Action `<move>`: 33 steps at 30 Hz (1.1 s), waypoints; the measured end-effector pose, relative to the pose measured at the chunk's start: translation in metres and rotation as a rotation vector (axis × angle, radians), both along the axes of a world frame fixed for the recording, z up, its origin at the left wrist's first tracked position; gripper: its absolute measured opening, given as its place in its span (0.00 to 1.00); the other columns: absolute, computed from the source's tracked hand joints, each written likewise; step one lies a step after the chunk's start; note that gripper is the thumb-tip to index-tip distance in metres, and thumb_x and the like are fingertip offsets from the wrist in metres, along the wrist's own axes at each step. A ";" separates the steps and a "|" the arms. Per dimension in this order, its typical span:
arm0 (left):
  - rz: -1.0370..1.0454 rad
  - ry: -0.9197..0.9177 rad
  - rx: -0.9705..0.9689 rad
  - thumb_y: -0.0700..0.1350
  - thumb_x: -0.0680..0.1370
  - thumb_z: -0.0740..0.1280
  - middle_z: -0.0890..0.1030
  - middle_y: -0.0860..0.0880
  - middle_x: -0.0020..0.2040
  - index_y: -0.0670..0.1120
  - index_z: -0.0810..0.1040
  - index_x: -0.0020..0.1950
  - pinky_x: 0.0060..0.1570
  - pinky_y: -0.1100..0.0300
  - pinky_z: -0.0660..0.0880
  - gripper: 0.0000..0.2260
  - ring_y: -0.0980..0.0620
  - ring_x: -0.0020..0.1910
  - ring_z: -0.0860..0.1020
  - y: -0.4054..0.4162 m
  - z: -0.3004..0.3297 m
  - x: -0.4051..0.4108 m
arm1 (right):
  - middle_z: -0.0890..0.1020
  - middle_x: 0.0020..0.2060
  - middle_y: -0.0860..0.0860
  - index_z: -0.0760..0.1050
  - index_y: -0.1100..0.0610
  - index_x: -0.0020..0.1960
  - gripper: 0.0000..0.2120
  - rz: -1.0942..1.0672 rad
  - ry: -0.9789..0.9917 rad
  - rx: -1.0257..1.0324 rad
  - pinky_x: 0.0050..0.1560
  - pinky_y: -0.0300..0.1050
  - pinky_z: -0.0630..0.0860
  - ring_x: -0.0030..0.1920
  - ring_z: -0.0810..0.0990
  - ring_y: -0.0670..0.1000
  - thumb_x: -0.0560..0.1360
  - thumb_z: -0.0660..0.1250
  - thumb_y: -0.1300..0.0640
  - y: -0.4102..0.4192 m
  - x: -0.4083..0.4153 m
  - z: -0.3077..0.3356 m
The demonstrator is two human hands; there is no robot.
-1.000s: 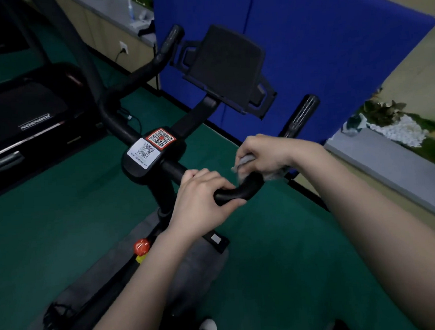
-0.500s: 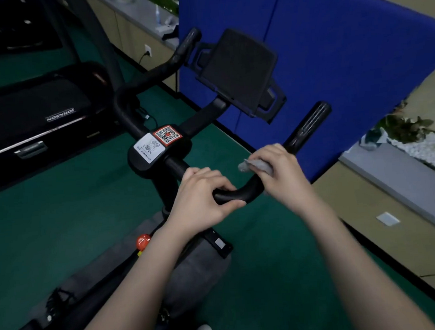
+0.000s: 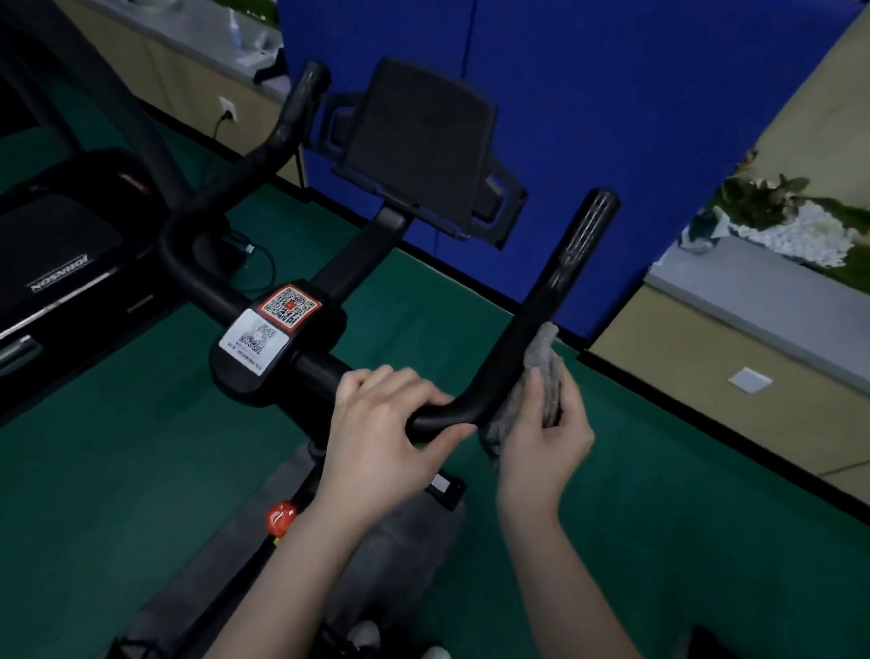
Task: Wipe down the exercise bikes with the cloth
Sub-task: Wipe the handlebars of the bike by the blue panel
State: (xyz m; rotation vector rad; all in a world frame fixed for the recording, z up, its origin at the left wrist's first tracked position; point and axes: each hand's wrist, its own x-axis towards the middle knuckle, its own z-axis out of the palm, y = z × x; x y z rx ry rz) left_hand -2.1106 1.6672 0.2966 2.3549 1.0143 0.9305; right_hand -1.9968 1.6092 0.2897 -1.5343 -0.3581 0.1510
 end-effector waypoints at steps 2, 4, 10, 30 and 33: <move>-0.001 0.015 0.016 0.63 0.70 0.67 0.77 0.58 0.37 0.53 0.80 0.40 0.50 0.60 0.60 0.14 0.56 0.39 0.73 0.001 -0.001 0.000 | 0.83 0.49 0.51 0.78 0.59 0.57 0.09 0.009 0.137 0.003 0.58 0.51 0.78 0.51 0.81 0.46 0.80 0.62 0.60 0.004 0.002 -0.001; -0.005 0.024 0.030 0.62 0.70 0.67 0.76 0.58 0.37 0.53 0.79 0.41 0.50 0.60 0.61 0.14 0.55 0.39 0.73 0.001 -0.001 0.000 | 0.83 0.44 0.54 0.78 0.61 0.52 0.08 0.046 0.247 0.012 0.55 0.59 0.78 0.46 0.81 0.51 0.80 0.61 0.60 0.002 -0.003 -0.004; -0.023 0.024 0.064 0.60 0.71 0.69 0.75 0.57 0.37 0.52 0.79 0.42 0.49 0.58 0.62 0.12 0.54 0.39 0.74 0.001 -0.002 -0.002 | 0.82 0.53 0.61 0.76 0.63 0.58 0.12 0.203 0.645 0.137 0.60 0.58 0.75 0.54 0.81 0.60 0.82 0.57 0.61 -0.005 -0.008 0.001; -0.031 0.021 0.141 0.58 0.73 0.68 0.75 0.57 0.37 0.50 0.80 0.43 0.50 0.60 0.61 0.12 0.53 0.39 0.74 0.001 -0.005 -0.004 | 0.82 0.49 0.62 0.77 0.63 0.55 0.13 0.401 0.916 0.143 0.54 0.52 0.77 0.47 0.83 0.56 0.81 0.54 0.66 -0.011 -0.004 0.001; -0.032 0.048 0.121 0.59 0.73 0.67 0.75 0.57 0.38 0.50 0.79 0.43 0.50 0.59 0.61 0.12 0.53 0.40 0.74 0.001 -0.002 -0.004 | 0.81 0.53 0.65 0.76 0.63 0.55 0.12 0.395 0.944 0.160 0.60 0.57 0.73 0.49 0.81 0.59 0.80 0.55 0.65 0.000 0.006 0.005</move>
